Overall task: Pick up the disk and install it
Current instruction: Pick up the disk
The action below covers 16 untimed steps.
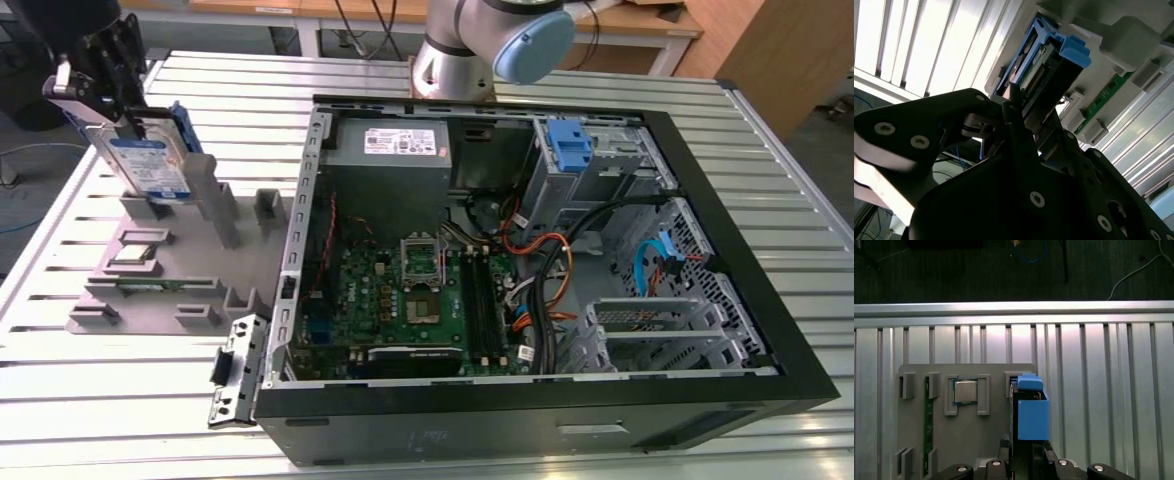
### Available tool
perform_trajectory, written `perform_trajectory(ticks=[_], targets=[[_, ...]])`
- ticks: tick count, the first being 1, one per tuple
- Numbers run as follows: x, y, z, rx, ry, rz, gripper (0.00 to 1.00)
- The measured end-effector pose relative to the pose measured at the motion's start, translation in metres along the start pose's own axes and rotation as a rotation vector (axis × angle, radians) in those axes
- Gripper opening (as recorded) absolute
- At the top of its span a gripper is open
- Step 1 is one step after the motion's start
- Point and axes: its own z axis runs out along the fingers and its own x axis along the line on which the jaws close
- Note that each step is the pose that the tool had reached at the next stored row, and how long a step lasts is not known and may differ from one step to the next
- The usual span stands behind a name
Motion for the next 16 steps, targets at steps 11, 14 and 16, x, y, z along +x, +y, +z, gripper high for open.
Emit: perform_trajectory(ticks=[11, 14, 16], targets=[[-0.0002, 0.0001, -0.0028, -0.0001, 0.0000, 0.000, 0.35], [-0.0002, 0.0001, -0.0032, -0.0001, 0.0000, 0.000, 0.35], [-0.0002, 0.0001, -0.0035, -0.0001, 0.0000, 0.000, 0.35]])
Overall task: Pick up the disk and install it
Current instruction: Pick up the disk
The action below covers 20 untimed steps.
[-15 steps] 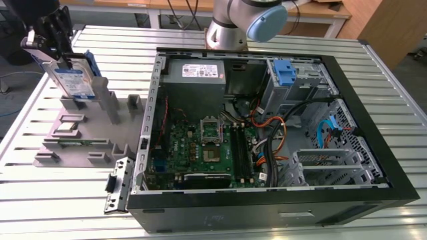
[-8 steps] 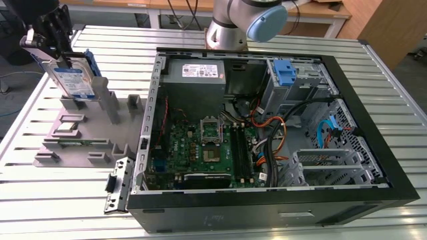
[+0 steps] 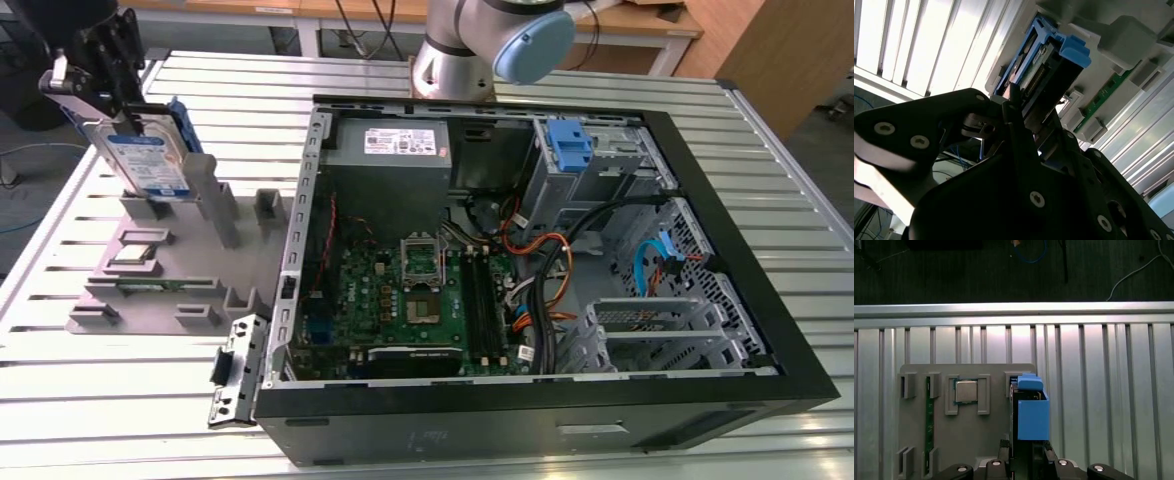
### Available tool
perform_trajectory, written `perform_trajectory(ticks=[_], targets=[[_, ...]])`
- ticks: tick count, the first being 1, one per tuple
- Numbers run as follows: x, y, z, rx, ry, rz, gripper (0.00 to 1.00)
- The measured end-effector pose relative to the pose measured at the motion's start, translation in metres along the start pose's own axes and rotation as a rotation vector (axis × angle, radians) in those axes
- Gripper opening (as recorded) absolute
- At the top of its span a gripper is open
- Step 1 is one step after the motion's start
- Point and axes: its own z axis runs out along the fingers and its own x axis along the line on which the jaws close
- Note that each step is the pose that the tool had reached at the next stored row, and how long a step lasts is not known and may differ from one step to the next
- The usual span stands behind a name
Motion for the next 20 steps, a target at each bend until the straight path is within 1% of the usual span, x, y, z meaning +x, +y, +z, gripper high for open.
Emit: perform_trajectory(ticks=[2, 4, 7, 11, 20], targets=[[0.0000, 0.0000, -0.0004, -0.0001, 0.0000, 0.000, 0.35], [-0.0001, 0.0001, -0.0026, -0.0004, 0.0002, 0.000, 0.35], [-0.0005, 0.0003, -0.0095, 0.0000, 0.0000, 0.000, 0.35], [-0.0013, 0.0008, -0.0222, 0.0000, -0.0001, 0.000, 0.35], [-0.0032, 0.0014, -0.0553, -0.0001, -0.0004, 0.000, 0.35]])
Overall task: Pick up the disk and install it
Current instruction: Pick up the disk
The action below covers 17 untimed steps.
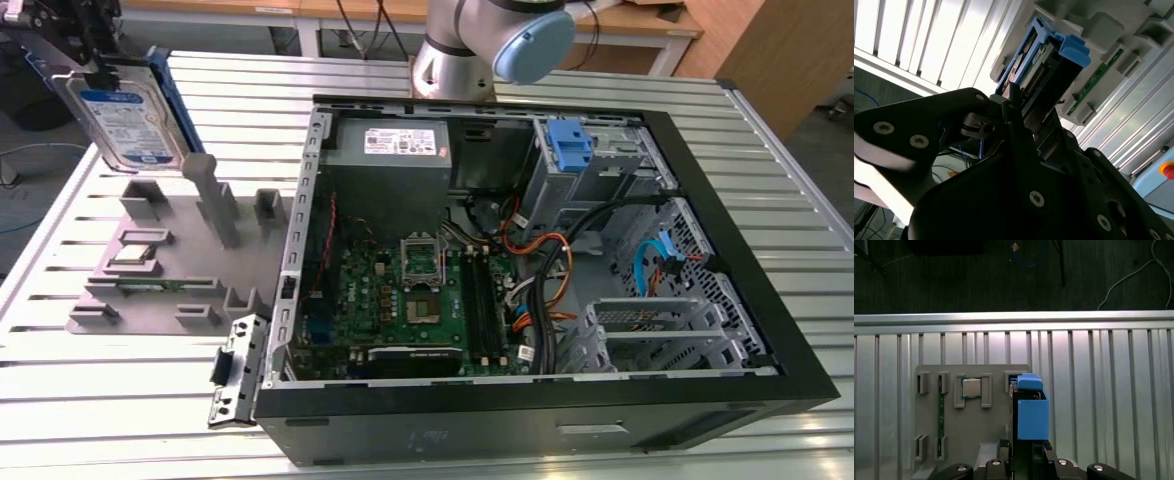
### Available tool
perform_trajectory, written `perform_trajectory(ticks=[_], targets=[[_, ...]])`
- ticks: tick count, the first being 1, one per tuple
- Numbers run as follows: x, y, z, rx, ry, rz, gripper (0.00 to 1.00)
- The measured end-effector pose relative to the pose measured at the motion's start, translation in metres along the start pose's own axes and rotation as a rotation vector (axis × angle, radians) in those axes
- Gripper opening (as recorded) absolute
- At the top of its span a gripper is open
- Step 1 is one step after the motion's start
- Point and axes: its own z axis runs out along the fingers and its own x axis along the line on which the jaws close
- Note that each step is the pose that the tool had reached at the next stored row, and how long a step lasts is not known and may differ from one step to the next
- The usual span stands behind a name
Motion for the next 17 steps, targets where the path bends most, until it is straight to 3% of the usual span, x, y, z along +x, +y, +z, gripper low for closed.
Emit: perform_trajectory(ticks=[11, 17], targets=[[-0.0023, 0.0008, -0.0392, 0.0000, -0.0027, 0.000, 0.35], [-0.0026, 0.0010, -0.0431, 0.0000, -0.0031, 0.000, 0.35]])
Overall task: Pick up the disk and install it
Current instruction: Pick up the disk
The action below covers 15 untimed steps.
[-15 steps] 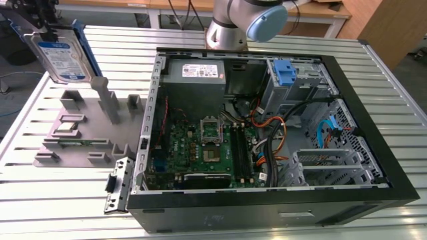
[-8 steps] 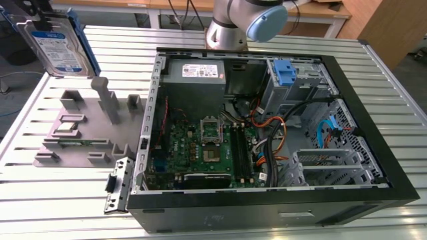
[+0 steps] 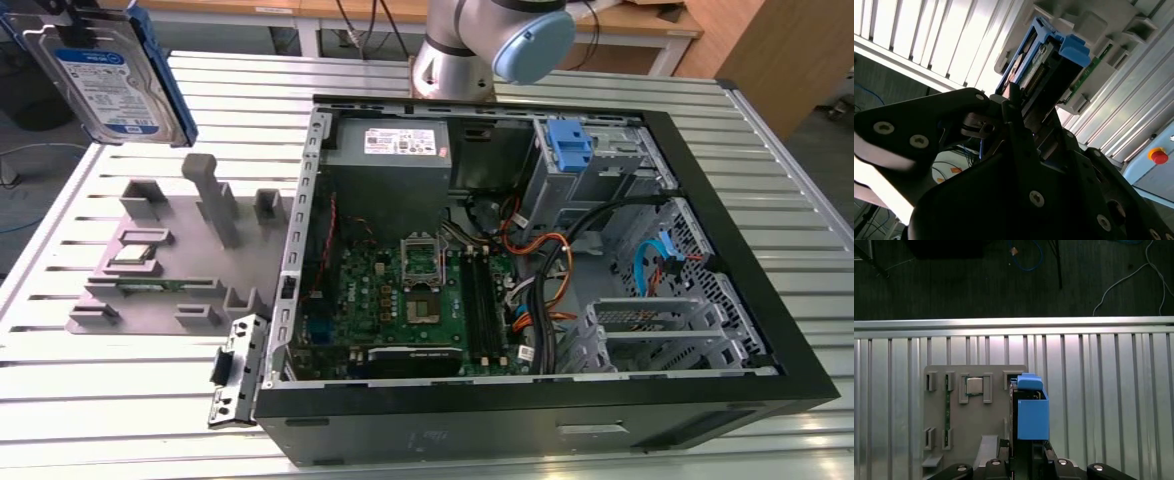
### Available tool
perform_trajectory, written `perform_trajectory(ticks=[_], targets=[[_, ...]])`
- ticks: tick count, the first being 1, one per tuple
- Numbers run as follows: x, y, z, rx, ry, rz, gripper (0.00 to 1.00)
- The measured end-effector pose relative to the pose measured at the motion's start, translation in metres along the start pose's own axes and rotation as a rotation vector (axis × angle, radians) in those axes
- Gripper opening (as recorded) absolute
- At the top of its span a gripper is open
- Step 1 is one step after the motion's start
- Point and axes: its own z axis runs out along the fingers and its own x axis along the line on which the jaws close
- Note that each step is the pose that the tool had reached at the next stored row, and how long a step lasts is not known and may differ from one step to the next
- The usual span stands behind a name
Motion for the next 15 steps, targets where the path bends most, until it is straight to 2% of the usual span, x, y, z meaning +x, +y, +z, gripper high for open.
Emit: perform_trajectory(ticks=[15], targets=[[-0.0003, 0.0001, -0.0044, 0.0000, 0.0000, 0.000, 0.35]])
